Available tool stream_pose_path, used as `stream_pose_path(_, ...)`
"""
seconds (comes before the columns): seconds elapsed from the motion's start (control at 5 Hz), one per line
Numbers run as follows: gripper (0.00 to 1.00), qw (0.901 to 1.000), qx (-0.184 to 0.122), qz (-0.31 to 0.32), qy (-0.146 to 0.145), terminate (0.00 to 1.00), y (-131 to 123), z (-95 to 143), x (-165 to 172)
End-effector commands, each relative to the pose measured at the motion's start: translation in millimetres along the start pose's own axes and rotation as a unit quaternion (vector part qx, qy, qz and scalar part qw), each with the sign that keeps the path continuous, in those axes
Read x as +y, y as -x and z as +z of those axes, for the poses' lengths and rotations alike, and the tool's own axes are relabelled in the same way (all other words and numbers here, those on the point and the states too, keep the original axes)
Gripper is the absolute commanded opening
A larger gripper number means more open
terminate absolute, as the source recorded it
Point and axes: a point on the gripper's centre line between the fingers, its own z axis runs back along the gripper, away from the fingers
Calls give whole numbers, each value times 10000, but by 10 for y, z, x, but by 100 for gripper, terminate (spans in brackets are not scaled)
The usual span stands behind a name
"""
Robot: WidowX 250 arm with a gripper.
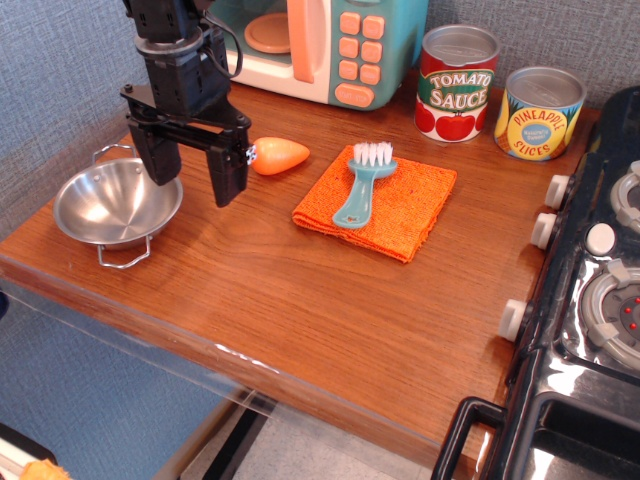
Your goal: Move the silver pot to the empty corner of the table.
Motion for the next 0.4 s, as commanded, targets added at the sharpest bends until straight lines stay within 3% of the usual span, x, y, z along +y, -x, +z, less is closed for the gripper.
stream_pose_path(0.0,100,9994,-252,-156,-179,0,73,199,-58)
stream_pose_path(0.2,100,9987,-78,-285,-415,0,53,187,-90)
